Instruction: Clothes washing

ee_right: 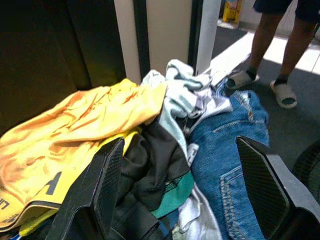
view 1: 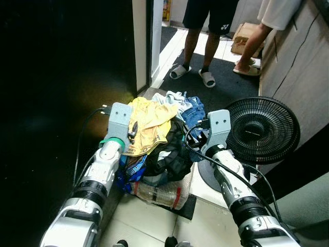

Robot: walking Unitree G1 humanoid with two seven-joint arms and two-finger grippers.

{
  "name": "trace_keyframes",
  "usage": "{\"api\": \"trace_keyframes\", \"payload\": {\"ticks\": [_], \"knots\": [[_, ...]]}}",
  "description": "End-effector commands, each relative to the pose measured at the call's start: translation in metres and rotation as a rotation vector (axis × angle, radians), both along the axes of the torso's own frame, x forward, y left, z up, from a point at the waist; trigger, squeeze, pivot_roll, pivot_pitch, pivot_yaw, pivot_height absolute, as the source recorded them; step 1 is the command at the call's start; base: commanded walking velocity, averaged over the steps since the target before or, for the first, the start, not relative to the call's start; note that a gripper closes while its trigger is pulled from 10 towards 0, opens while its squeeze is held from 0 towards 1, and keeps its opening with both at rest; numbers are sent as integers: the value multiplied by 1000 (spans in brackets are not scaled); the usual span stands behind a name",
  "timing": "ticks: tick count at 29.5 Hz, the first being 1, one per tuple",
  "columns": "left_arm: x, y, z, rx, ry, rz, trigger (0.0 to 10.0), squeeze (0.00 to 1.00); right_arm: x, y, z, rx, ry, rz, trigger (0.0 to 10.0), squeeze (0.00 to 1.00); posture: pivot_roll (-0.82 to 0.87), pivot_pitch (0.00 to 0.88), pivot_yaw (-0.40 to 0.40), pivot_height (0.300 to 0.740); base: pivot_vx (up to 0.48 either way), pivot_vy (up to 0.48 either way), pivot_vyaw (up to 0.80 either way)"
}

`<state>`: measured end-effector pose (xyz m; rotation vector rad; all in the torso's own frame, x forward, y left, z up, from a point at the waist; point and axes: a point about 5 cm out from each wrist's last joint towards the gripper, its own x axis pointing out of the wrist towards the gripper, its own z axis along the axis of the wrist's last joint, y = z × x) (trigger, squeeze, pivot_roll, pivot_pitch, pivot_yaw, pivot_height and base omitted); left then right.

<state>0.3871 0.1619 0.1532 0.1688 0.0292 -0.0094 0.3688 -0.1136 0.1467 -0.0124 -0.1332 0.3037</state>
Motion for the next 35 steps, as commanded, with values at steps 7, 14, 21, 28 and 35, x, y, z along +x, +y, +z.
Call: {"api": "trace_keyframes", "payload": {"ticks": [7,14,21,28,35], "knots": [[-8,44,2,-5,-19,63,10000,0,-6,48,-8,-55,34,227,10000,0,82,228,-31,740,0,0,0],[-21,57,-7,-4,-27,103,10000,0,-12,65,-39,-71,220,249,10000,0,134,232,-66,740,0,0,0],[-24,60,-7,-5,-38,117,10000,0,-9,55,-47,-39,298,179,10000,0,156,234,-72,740,0,0,0],[-26,65,-5,-5,-46,141,10000,0,-3,68,-27,-85,205,253,10000,0,162,231,-72,740,0,0,0],[-26,64,3,-14,-67,143,10000,0,3,94,0,-49,151,334,10000,0,181,230,-77,740,0,0,0]]}}
